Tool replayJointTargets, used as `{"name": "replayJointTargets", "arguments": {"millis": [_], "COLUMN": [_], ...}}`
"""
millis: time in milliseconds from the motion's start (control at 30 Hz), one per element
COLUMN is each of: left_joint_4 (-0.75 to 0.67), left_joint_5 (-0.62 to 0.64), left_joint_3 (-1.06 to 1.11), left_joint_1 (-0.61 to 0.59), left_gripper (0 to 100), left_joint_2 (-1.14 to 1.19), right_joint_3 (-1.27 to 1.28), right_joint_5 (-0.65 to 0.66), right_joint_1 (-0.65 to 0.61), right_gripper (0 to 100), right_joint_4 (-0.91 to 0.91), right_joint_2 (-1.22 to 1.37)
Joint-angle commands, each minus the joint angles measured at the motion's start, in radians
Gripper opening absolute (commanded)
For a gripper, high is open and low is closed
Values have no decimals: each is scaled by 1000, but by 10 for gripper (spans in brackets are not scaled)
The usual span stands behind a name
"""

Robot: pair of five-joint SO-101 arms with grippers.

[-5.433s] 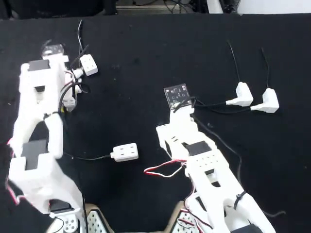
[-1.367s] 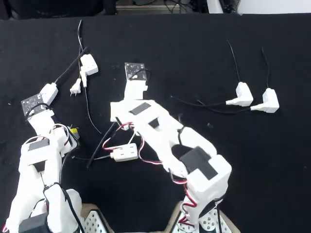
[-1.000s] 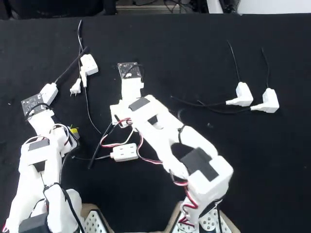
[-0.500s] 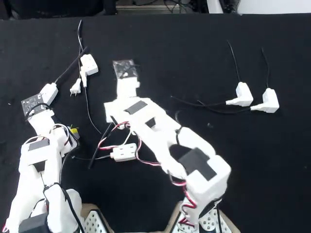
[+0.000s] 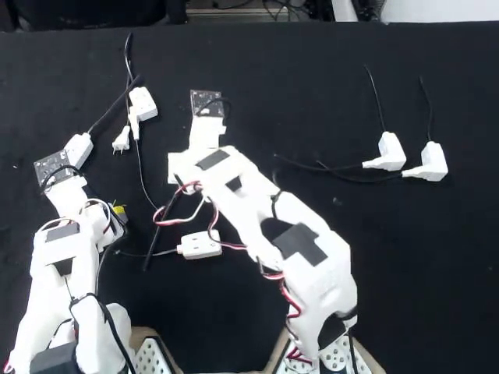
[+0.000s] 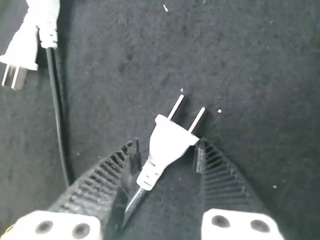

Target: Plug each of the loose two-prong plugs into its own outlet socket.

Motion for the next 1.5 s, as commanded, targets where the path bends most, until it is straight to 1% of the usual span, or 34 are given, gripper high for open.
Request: {"name": "replayJointTargets", "arguments": {"millis": [0,100,267,333,400,500,533,567,633,700,867,1000,1067,1233,1400,1467], "left_joint_4": [-8,-6,-6,-6,-6,-6,-6,-6,-6,-6,-6,-6,-6,-6,-6,-6], "left_joint_5": [11,11,11,11,11,11,11,11,11,11,11,11,11,11,11,11], "left_joint_3": [-15,-15,-15,-15,-15,-15,-15,-15,-15,-15,-15,-15,-15,-15,-15,-15], "left_joint_1": [-8,-10,-10,-10,-10,-10,-10,-10,-10,-10,-10,-10,-10,-10,-10,-10], "left_gripper": [245,245,245,245,245,245,245,245,245,245,245,245,245,245,245,245], "left_joint_2": [-21,-21,-21,-21,-21,-21,-21,-21,-21,-21,-21,-21,-21,-21,-21,-21], "right_joint_3": [-113,-166,-289,-340,-384,-423,-427,-427,-432,-441,-479,-470,-479,-544,-604,-602], "right_joint_5": [-14,-9,-11,-11,-9,-8,-8,-8,-8,12,232,347,384,543,678,790], "right_joint_1": [8,8,8,8,8,17,26,34,55,68,75,98,135,238,281,281], "right_gripper": [160,166,226,224,178,32,5,25,8,11,10,10,11,11,11,11], "right_joint_4": [63,98,226,276,321,364,373,385,417,460,612,666,692,767,941,1030], "right_joint_2": [16,53,120,150,176,199,202,202,185,143,-39,-153,-196,-321,-424,-447]}}
